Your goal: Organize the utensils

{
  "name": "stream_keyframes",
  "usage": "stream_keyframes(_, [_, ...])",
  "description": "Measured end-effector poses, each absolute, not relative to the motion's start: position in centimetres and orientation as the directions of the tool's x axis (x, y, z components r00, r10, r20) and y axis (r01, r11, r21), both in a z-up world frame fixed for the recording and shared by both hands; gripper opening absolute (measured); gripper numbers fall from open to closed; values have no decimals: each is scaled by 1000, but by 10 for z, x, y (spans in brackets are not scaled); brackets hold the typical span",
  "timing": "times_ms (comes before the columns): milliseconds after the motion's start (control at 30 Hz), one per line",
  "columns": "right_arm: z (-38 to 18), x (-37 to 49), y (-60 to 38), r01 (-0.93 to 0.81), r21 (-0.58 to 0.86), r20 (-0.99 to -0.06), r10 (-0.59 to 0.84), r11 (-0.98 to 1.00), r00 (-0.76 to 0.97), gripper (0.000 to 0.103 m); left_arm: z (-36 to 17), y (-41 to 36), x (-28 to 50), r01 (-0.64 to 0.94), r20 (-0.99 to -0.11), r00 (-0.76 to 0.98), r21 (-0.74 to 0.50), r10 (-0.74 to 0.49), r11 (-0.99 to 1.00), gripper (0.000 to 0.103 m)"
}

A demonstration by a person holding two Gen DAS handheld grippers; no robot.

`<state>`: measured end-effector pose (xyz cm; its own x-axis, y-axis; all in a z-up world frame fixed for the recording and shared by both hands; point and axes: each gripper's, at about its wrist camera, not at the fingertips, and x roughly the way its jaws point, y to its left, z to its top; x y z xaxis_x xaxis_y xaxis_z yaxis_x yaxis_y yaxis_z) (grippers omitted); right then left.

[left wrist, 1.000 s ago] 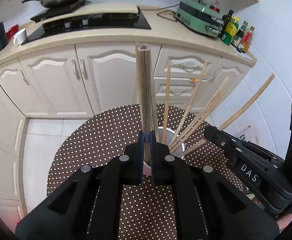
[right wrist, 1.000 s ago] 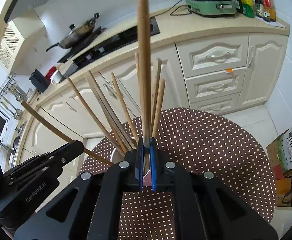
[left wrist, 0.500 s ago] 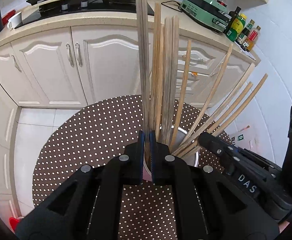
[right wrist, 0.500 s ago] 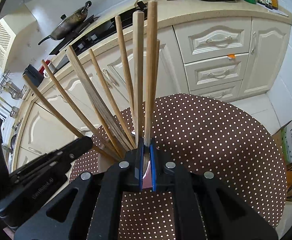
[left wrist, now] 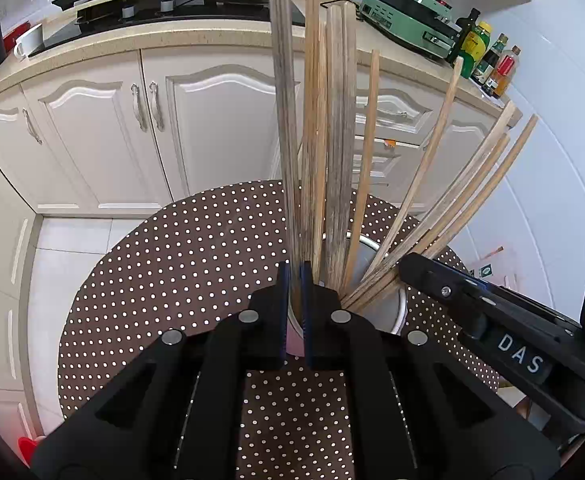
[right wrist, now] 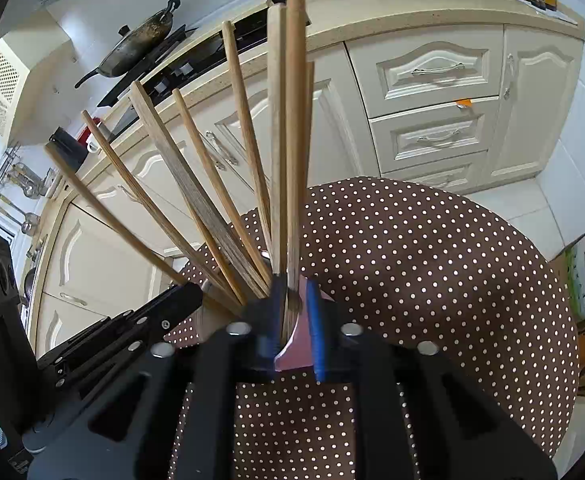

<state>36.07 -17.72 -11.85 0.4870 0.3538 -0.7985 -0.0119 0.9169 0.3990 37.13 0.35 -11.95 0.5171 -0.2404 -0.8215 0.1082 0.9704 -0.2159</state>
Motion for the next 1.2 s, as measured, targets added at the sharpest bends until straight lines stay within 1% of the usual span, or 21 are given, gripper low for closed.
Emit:
stream_keyframes(33, [-117,359,-178,-11,396,-797,349,918,492,33,-119,4,371,109,-821,518,-217,-242,970,7])
stream_keyframes(67, [-116,358,-178,-12,394,-796,347,919,496,37,-118,4,370,111,-821,518,-214,-240,971,7])
stream_keyframes(100, [-114,356,-179,-13,390,-794,343,921,501,39,-117,3,369,113,-821,519,-208,-236,972,7])
stream_keyframes(167, [-111,353,-181,-11,384,-795,337,923,505,46,-115,2,367,118,-825,518,-194,-227,974,7])
stream_keyframes(333, [-104,342,-187,-2,378,-791,325,926,518,53,-112,2,360,118,-824,520,-192,-226,974,7])
stream_keyframes(500, [-98,328,-192,1,365,-792,309,931,526,58,-107,-2,348,123,-829,524,-152,-194,981,7])
stream_keyframes(633, [-94,314,-196,-7,351,-788,300,936,537,70,-101,-4,336,126,-827,531,-137,-183,983,7])
stream_keyframes(700, [-91,307,-197,-8,340,-790,291,940,540,72,-99,-5,328,126,-830,529,-125,-173,984,7])
stream_keyframes(733, [-90,304,-197,-7,337,-792,287,942,539,74,-99,-5,325,126,-831,530,-122,-170,985,8])
stream_keyframes(800, [-87,295,-200,0,330,-796,278,944,538,75,-95,-4,315,122,-826,540,-114,-162,986,26])
stream_keyframes(833, [-84,290,-201,1,328,-794,276,945,541,77,-92,-4,311,121,-819,550,-112,-161,986,53])
stream_keyframes(867, [-81,285,-201,-2,327,-791,275,945,546,78,-86,-2,302,113,-796,584,-111,-157,987,65])
stream_keyframes(933, [-73,275,-201,-15,312,-786,267,950,558,81,-78,0,289,102,-772,619,-102,-143,990,65])
stream_keyframes(1033, [-63,259,-202,-34,287,-781,254,957,571,82,-71,0,275,93,-775,618,-93,-130,991,66])
stream_keyframes(1067, [-60,254,-202,-42,284,-777,256,958,575,82,-67,1,267,95,-770,624,-92,-131,991,70])
stream_keyframes(1133, [-54,245,-203,-57,282,-771,261,958,581,83,-59,0,255,97,-759,640,-78,-122,992,73])
stream_keyframes(1200, [-49,236,-202,-75,275,-764,265,958,588,85,-52,-2,241,103,-748,653,-62,-115,993,75])
